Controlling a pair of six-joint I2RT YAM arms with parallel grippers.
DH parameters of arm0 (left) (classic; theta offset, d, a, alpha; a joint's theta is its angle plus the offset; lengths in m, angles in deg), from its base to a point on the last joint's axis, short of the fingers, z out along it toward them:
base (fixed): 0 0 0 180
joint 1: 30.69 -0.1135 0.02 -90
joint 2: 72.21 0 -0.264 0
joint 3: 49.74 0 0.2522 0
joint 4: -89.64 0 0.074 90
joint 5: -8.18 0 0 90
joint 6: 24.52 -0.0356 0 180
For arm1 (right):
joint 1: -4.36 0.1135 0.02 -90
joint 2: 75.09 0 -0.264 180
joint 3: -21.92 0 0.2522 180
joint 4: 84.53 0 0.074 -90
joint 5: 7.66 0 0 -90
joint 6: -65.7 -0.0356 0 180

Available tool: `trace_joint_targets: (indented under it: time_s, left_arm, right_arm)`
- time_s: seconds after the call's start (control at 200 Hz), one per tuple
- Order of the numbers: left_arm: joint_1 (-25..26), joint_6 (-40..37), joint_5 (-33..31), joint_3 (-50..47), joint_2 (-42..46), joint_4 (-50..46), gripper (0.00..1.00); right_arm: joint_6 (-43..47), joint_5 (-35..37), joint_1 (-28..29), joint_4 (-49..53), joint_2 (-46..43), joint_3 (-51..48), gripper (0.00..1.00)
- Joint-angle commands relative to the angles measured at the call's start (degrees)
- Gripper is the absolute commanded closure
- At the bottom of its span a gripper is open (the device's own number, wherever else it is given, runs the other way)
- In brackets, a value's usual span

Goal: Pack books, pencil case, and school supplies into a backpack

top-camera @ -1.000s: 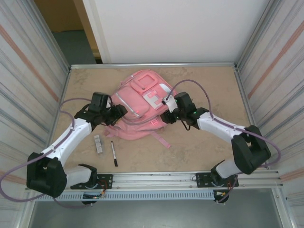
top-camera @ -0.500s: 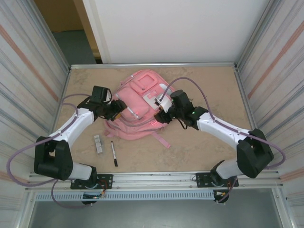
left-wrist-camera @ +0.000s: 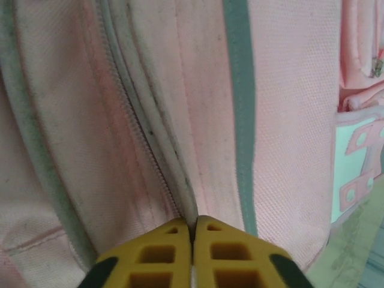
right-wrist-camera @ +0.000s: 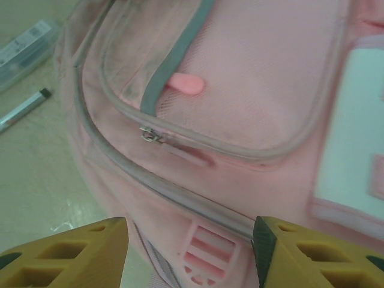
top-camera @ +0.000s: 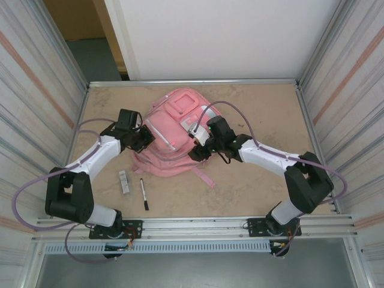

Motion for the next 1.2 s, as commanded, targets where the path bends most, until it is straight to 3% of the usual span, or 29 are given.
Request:
trace_joint_targets:
  time_s: [0.0, 0.175, 0.466, 0.546, 0.636, 0.782, 0.872, 1.112, 1.193]
  left_arm:
    - [1.95, -1.15, 1.15, 4.49, 1.58, 1.42, 1.00]
    - [2.85, 3.04, 9.64, 5.16, 2.74, 2.65, 1.00]
    - [4.83, 5.21, 8.50, 3.95, 6.39, 2.61, 1.00]
    - [4.81, 6.15, 8.48, 2.91, 6.80, 2.91, 1.00]
    - [4.97, 6.91, 8.68, 1.89, 7.18, 3.76, 1.00]
    - [5.08, 8.03, 6.96, 0.14, 8.22, 4.23, 1.00]
    - [5.08, 8.09, 6.40, -0.27, 8.57, 4.30, 1.00]
    - [5.09, 9.31, 6.02, -1.71, 8.86, 5.31, 1.00]
    - [5.12, 9.40, 6.07, -1.70, 8.89, 5.16, 1.00]
  right_arm:
    - [7.32, -5.28, 0.27, 0.26, 2.66, 1.80, 0.42]
    - [11.06, -9.03, -2.76, -6.69, 6.07, 0.02, 0.42]
    - [10.55, -9.70, -3.94, -17.77, 6.68, -4.24, 0.47]
    - [10.55, -10.71, -3.95, -17.40, 6.63, -4.28, 0.57]
    - [9.84, -11.51, -3.43, -18.93, 5.81, -5.57, 0.76]
    - [9.61, -12.22, -2.03, -18.80, 4.02, -6.76, 0.87]
    - [7.86, -11.52, -1.25, -19.54, 3.06, -7.70, 0.86]
    - [3.26, -9.31, -0.35, -24.51, 3.63, -9.96, 0.66]
    - [2.99, -6.00, -0.19, -27.62, 4.06, -11.13, 0.65]
